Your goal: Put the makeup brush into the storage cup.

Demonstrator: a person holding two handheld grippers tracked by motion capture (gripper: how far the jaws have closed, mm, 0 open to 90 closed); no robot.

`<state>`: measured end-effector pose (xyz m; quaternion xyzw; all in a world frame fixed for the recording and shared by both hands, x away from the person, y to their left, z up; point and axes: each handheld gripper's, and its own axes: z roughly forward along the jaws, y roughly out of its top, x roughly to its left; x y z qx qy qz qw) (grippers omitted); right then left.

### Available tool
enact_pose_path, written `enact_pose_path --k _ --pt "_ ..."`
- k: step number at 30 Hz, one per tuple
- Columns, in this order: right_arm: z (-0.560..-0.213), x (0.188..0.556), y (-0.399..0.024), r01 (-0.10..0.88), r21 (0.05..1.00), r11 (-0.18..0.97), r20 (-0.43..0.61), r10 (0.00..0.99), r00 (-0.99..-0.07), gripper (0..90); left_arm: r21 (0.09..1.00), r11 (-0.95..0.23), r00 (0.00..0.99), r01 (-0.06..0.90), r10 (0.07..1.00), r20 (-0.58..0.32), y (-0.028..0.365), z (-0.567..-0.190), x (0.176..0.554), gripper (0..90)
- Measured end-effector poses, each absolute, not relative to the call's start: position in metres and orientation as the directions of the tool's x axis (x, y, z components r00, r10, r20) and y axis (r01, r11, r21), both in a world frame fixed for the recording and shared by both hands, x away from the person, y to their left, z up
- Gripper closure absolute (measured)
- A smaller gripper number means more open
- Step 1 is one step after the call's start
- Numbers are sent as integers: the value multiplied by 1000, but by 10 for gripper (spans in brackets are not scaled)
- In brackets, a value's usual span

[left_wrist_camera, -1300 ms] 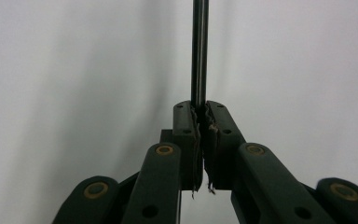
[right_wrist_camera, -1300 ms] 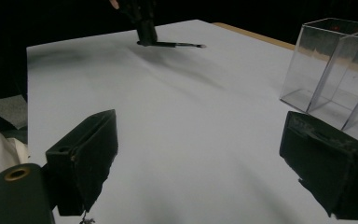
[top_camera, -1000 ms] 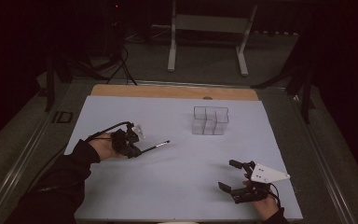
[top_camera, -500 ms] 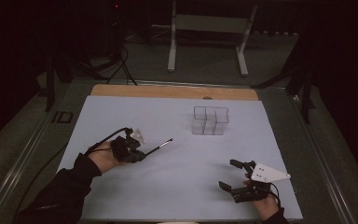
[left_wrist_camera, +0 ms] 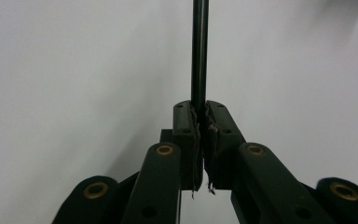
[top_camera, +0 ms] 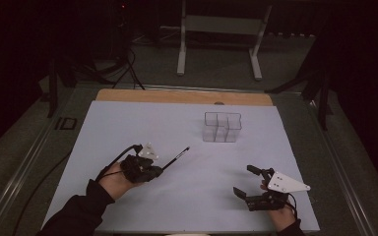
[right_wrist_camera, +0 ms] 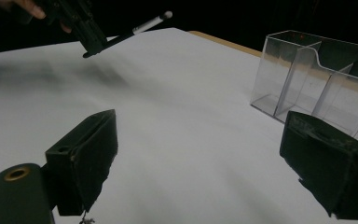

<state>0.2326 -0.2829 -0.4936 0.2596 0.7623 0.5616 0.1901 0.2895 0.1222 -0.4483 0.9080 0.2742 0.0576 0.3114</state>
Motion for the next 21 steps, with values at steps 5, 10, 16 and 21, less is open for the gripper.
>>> enact_pose_path --k 5,10,16,21 --pt "-492 232 -283 181 957 226 6 609 -793 114 670 -569 817 477 567 -100 120 -450 275 855" --pt "-492 232 -285 189 960 207 22 617 -787 135 700 -513 794 497 594 -129 121 -456 268 854" --pt "-493 235 -285 264 939 220 74 620 -781 141 725 -455 762 516 631 -146 124 -462 271 855" --pt "-495 235 -281 296 925 239 99 602 -793 142 732 -412 739 542 648 -182 125 -468 273 854"
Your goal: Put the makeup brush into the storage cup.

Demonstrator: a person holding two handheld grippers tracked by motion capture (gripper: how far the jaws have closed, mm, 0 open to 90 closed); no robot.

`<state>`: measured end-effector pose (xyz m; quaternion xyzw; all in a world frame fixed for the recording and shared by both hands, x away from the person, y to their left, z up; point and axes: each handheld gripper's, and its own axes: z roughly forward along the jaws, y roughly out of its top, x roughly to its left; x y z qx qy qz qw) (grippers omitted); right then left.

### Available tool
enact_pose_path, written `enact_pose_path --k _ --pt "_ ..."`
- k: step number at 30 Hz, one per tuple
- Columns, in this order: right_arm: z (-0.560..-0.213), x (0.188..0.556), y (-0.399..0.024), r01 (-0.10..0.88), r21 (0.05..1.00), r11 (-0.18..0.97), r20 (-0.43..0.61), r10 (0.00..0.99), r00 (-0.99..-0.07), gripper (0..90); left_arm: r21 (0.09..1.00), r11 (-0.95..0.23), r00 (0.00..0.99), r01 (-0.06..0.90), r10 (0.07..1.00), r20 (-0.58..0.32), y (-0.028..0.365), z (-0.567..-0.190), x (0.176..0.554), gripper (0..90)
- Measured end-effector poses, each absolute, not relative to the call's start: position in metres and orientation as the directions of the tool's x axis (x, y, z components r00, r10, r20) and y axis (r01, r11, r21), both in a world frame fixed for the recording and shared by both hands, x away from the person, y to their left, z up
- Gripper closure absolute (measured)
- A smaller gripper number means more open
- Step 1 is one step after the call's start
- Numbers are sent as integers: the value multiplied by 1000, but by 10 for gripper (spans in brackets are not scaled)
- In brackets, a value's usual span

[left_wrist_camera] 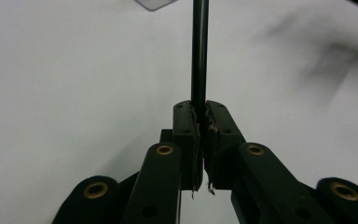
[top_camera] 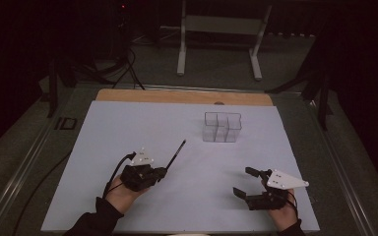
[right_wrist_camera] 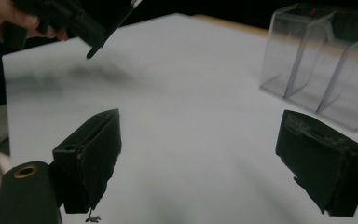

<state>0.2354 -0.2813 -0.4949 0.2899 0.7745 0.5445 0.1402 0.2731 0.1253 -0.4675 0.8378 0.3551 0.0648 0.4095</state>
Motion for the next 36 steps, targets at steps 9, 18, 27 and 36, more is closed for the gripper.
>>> enact_pose_path --k 9,18,27,36 --pt "-494 235 -278 283 926 249 84 596 -799 141 715 -364 700 598 671 -244 129 -487 279 854" --pt "-485 233 -281 263 942 207 89 604 -792 141 732 -376 705 569 681 -198 127 -495 278 854" --pt "-463 231 -275 234 943 237 38 622 -782 115 747 -375 714 549 675 -186 126 -494 276 854" --pt "-425 231 -265 176 950 259 -26 625 -780 107 758 -380 722 530 671 -168 125 -491 274 854"
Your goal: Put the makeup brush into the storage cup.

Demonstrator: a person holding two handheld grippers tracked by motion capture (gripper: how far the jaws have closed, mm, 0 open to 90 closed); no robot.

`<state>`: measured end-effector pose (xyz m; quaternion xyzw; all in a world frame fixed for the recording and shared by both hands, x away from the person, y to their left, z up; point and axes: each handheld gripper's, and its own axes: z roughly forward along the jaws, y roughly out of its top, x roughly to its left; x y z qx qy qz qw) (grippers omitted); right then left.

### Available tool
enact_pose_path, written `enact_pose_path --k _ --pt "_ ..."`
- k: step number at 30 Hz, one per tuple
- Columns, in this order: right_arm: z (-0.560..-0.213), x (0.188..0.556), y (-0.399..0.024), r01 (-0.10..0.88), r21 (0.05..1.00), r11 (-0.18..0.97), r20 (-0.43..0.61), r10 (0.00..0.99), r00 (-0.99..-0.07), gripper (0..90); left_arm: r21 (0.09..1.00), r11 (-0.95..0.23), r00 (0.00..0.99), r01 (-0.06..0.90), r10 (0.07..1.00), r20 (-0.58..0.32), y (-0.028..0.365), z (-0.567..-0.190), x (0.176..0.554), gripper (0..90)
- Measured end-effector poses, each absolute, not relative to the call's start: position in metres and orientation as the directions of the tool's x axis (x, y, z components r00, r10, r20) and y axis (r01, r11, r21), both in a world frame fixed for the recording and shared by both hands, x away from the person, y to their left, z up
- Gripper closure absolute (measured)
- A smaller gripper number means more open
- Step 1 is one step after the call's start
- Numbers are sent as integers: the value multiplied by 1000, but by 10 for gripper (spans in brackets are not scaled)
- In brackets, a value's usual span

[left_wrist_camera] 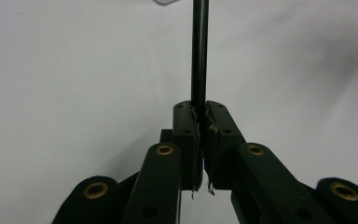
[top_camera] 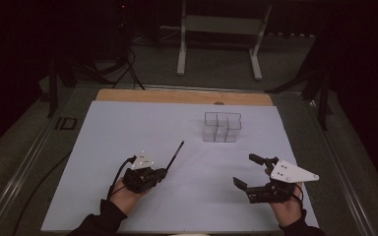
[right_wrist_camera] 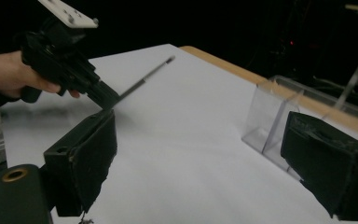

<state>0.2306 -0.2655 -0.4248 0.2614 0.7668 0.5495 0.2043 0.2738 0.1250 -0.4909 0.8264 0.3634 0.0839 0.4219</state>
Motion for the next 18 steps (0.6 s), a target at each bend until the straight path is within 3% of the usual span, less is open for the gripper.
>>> enact_pose_path --k 18 --pt "-377 256 -234 156 952 264 -29 584 -811 96 766 -369 718 526 675 -168 127 -491 274 854"
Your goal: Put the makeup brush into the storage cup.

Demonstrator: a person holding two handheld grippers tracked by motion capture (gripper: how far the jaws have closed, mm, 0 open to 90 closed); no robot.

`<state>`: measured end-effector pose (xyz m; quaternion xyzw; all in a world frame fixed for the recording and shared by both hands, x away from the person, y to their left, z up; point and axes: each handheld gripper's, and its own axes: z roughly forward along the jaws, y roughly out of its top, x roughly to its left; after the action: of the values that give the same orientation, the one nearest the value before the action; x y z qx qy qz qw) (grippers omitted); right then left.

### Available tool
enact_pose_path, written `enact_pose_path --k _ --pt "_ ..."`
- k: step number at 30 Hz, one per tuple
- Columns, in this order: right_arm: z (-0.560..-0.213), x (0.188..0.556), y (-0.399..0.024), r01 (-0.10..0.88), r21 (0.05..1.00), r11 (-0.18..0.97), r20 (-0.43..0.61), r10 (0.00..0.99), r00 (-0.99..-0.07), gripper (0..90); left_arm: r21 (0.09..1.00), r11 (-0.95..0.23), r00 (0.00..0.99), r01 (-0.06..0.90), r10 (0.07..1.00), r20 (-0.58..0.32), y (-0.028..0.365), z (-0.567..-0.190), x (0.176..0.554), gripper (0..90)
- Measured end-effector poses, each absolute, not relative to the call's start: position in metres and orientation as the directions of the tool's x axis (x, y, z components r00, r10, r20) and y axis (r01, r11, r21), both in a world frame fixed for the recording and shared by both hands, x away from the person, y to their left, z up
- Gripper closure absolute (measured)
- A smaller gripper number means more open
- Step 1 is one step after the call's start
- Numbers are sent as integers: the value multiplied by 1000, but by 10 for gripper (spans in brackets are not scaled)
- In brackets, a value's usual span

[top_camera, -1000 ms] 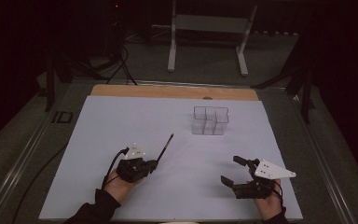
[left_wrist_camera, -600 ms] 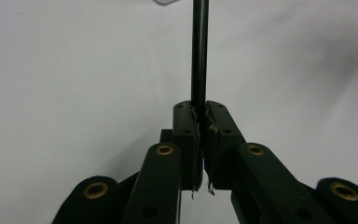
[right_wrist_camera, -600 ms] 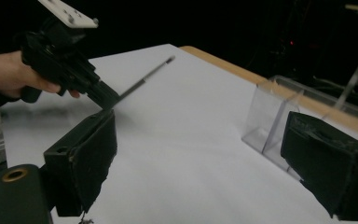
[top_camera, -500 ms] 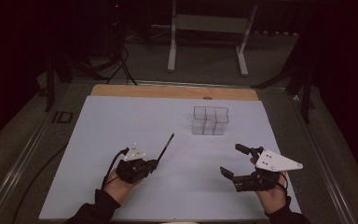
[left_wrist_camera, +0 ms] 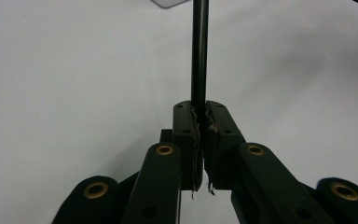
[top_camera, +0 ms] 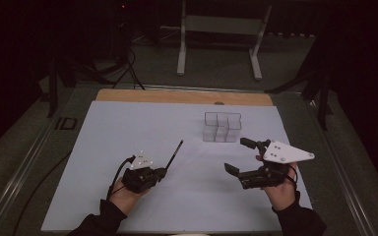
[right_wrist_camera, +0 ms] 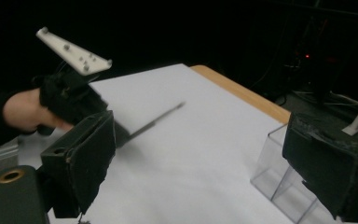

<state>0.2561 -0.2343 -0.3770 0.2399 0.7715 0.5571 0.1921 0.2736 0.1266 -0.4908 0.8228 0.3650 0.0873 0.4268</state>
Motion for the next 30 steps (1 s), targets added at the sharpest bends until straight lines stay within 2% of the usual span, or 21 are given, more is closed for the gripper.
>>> enact_pose_path --k 14,17,30 --pt "-380 284 -188 214 925 313 -4 572 -820 92 778 -352 715 521 678 -172 129 -489 273 854" --pt "-382 288 -182 224 923 312 -5 594 -804 82 779 -352 716 519 677 -170 128 -489 273 854" --pt "-399 306 -159 353 912 209 107 710 -696 82 793 -348 716 501 681 -154 126 -488 270 854"
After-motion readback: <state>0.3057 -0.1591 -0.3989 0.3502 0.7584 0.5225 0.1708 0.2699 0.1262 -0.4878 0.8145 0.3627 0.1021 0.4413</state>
